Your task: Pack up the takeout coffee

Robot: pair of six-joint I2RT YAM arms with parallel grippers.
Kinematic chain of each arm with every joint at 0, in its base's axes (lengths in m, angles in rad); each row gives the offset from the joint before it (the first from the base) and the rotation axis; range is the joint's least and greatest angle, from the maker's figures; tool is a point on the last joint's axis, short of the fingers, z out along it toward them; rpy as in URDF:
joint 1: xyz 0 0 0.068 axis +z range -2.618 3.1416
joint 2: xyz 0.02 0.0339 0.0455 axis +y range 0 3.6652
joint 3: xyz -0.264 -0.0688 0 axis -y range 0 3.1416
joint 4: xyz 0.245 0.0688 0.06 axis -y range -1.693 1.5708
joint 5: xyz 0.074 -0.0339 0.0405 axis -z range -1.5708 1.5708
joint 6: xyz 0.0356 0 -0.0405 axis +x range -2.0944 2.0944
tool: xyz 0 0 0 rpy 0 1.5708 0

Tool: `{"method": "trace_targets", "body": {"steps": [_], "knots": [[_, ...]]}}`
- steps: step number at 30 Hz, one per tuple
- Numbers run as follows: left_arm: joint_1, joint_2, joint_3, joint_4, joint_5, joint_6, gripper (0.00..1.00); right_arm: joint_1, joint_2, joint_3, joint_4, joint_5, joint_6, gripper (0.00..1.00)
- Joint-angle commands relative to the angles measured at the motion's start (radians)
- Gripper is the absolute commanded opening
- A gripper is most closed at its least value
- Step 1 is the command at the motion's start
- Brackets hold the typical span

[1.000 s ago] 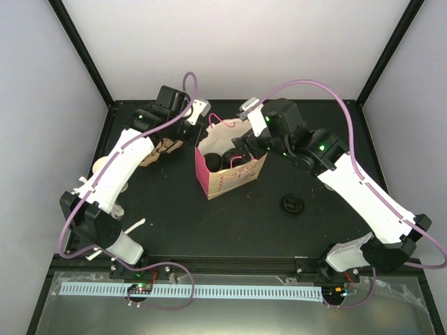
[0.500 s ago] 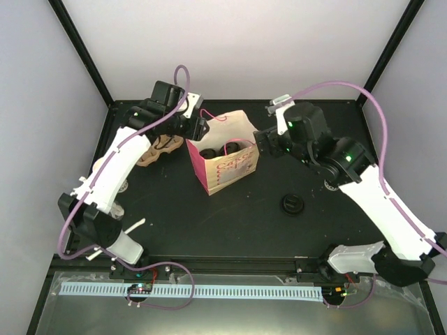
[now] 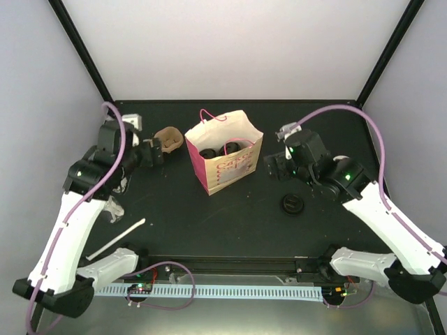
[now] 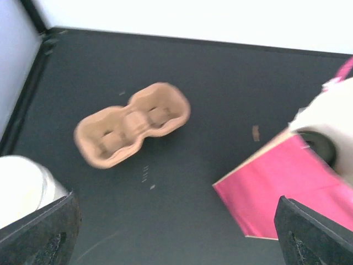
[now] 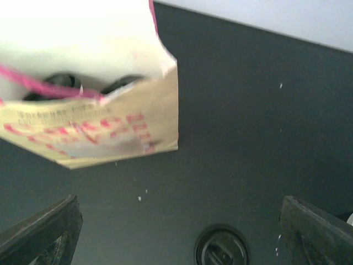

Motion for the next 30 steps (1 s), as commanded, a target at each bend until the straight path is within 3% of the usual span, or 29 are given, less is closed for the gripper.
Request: {"method": "trace_targets", "body": {"steps": [1, 6, 13, 30], "knots": [[0.021, -0.096, -0.082, -0.135, -0.246, -0.21, 0.99, -0.003, -0.114, -0.126, 0.064, -0.062, 0.012, 1.0], [0.038, -0.198, -0.155, -0.244, -0.376, -0.346, 0.99, -0.003, -0.17, -0.204, 0.089, -0.081, 0.022, 1.0], [0.104, -0.226, -0.177, -0.342, -0.514, -0.468, 0.82, -0.002, -0.17, -0.233, 0.109, -0.146, 0.019, 1.0], [0.464, -0.169, -0.378, -0.022, -0.213, -0.29, 0.71, -0.002, -0.199, -0.252, 0.109, -0.175, -0.001, 1.0]]}}
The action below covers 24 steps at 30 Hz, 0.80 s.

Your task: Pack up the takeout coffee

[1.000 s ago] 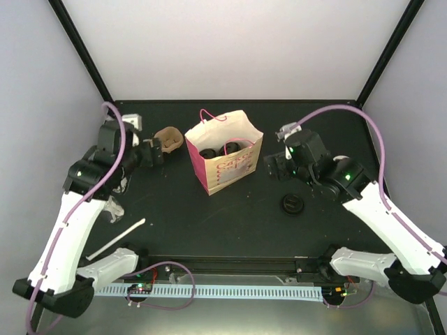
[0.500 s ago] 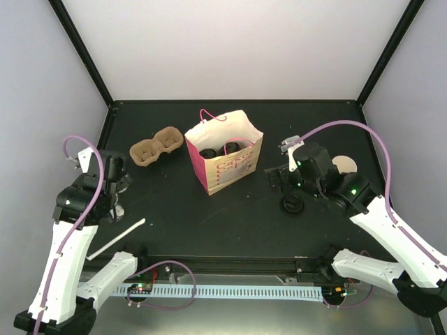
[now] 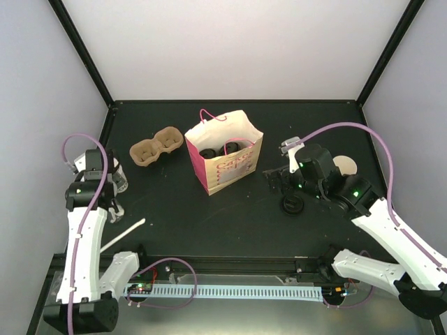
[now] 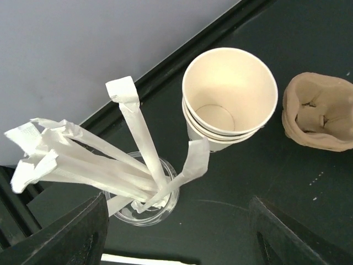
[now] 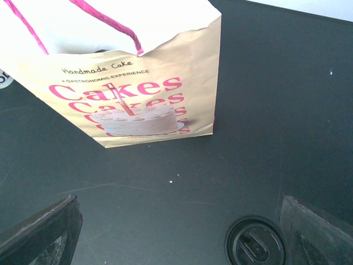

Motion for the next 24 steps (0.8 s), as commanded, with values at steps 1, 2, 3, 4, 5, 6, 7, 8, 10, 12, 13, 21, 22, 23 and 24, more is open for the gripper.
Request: {"method": "trace_targets", "body": {"steps": [1, 2, 3, 4, 5, 6, 7, 8, 10, 12, 13, 21, 22, 23, 24], "knots": [[0.065, 0.038, -0.013, 0.09, 0.09, 0.052, 0.72, -0.002, -0.017, -0.01, 0.017, -0.015, -0.007, 1.0], [0.076, 0.05, -0.015, 0.085, 0.09, 0.048, 0.73, -0.002, -0.016, -0.012, 0.018, -0.014, -0.007, 1.0], [0.083, 0.06, -0.015, 0.08, 0.089, 0.042, 0.73, -0.002, -0.016, -0.014, 0.02, -0.015, -0.007, 1.0], [0.087, 0.068, -0.017, 0.076, 0.087, 0.037, 0.73, -0.003, -0.015, -0.016, 0.023, -0.016, -0.008, 1.0], [0.088, 0.073, -0.017, 0.071, 0.079, 0.031, 0.74, -0.002, -0.013, -0.016, 0.025, -0.016, -0.008, 1.0], [0.088, 0.076, -0.018, 0.067, 0.065, 0.022, 0.76, -0.002, -0.013, -0.017, 0.026, -0.019, -0.008, 1.0], [0.089, 0.079, -0.018, 0.06, 0.044, 0.011, 0.78, -0.002, -0.01, -0.016, 0.028, -0.023, -0.009, 1.0], [0.09, 0.082, -0.018, 0.054, 0.019, 0.003, 0.78, -0.002, -0.009, -0.017, 0.028, -0.026, -0.009, 1.0], [0.096, 0.09, -0.023, 0.05, -0.022, -0.007, 0.79, -0.003, -0.007, -0.015, 0.029, -0.034, -0.01, 1.0], [0.108, 0.108, -0.022, 0.045, -0.033, -0.013, 0.79, -0.003, -0.005, -0.014, 0.03, -0.038, -0.01, 1.0], [0.114, 0.118, -0.022, 0.047, -0.035, -0.014, 0.78, -0.003, -0.003, -0.012, 0.029, -0.039, -0.009, 1.0], [0.124, 0.151, -0.049, 0.126, -0.066, 0.027, 0.67, -0.002, -0.003, -0.013, 0.03, -0.063, -0.001, 1.0], [0.124, 0.157, -0.05, 0.138, -0.064, 0.039, 0.64, -0.002, -0.004, -0.013, 0.03, -0.068, -0.001, 1.0], [0.125, 0.159, -0.051, 0.147, -0.066, 0.045, 0.61, -0.002, -0.005, -0.013, 0.029, -0.07, -0.001, 1.0], [0.126, 0.163, -0.05, 0.152, -0.071, 0.046, 0.58, -0.003, -0.005, -0.014, 0.031, -0.072, -0.001, 1.0]]}}
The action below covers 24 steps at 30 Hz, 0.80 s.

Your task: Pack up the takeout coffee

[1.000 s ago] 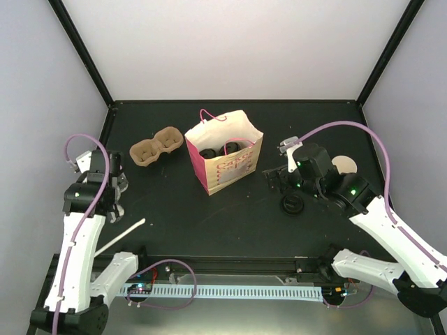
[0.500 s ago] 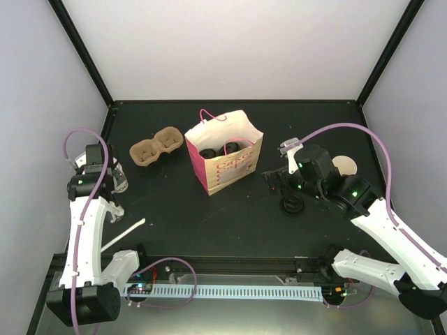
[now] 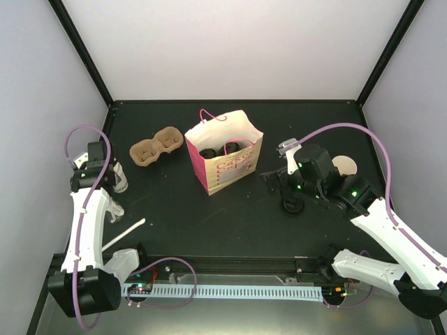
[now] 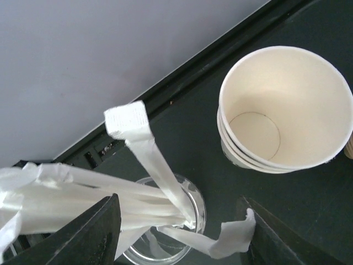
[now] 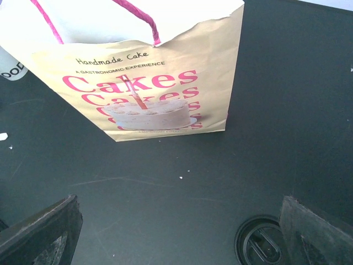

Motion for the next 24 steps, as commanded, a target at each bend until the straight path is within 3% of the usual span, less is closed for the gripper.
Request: {"method": "trace_targets", "body": {"steps": [1, 12, 19, 24], "knots": [[0.01, 0.011, 0.002, 0.063, -0.043, 0.028, 0.55, -0.002, -0.005, -0.004, 0.024, -0.027, 0.006, 1.0], [0.035, 0.023, -0.015, 0.048, -0.101, -0.026, 0.49, -0.002, 0.0, -0.013, 0.03, -0.071, 0.003, 1.0], [0.04, 0.004, -0.012, 0.08, -0.061, 0.017, 0.25, -0.002, -0.004, -0.021, 0.031, -0.07, 0.005, 1.0], [0.04, -0.018, 0.017, 0.066, -0.057, 0.032, 0.2, -0.002, -0.005, -0.024, 0.03, -0.071, 0.005, 1.0]]}}
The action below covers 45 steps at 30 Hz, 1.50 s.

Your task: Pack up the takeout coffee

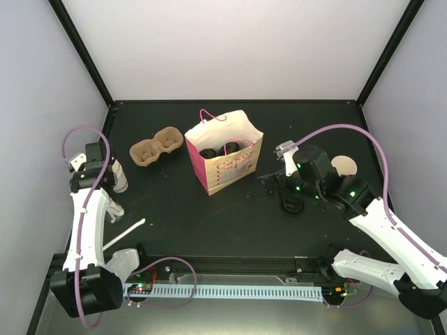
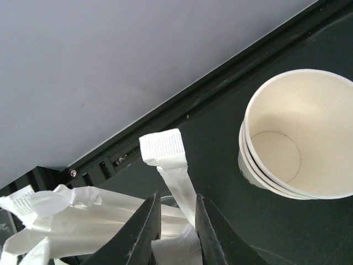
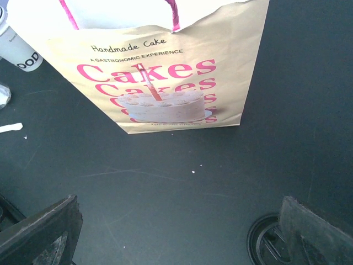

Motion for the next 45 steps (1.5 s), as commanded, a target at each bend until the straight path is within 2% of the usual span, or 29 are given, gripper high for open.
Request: {"method": "trace_targets", "body": {"steps": [1, 4, 6, 7, 17, 21, 25, 28, 33, 45], "knots": [[0.007, -0.033, 0.04, 0.012, 0.005, 0.018, 0.2, -0.002, -0.005, -0.008, 0.024, -0.012, 0.005, 1.0], [0.007, -0.033, 0.032, 0.012, 0.001, 0.014, 0.2, -0.003, -0.007, -0.01, 0.023, -0.014, 0.005, 1.0], [0.009, -0.026, 0.026, 0.017, -0.015, 0.016, 0.31, -0.002, -0.008, -0.009, 0.023, -0.015, 0.004, 1.0], [0.011, -0.02, 0.023, 0.023, -0.02, 0.021, 0.33, -0.001, -0.007, -0.009, 0.023, -0.016, 0.004, 1.0], [0.023, 0.011, 0.0, 0.094, 0.007, 0.046, 0.34, -0.002, -0.016, -0.014, 0.023, -0.031, 0.003, 1.0], [0.028, 0.018, 0.002, 0.104, 0.008, 0.046, 0.29, -0.002, -0.014, -0.014, 0.021, -0.034, 0.002, 1.0], [0.037, 0.024, -0.003, 0.115, 0.009, 0.046, 0.28, -0.002, -0.014, -0.012, 0.019, -0.036, 0.003, 1.0], [0.039, 0.021, -0.004, 0.116, 0.014, 0.045, 0.23, -0.002, -0.012, -0.012, 0.015, -0.037, 0.002, 1.0], [0.039, 0.01, 0.025, 0.075, 0.026, 0.036, 0.03, -0.002, -0.012, -0.01, 0.014, -0.041, 0.003, 1.0], [0.04, -0.024, 0.182, -0.102, 0.108, 0.045, 0.02, -0.001, -0.004, -0.013, 0.014, -0.049, -0.003, 1.0]]}}
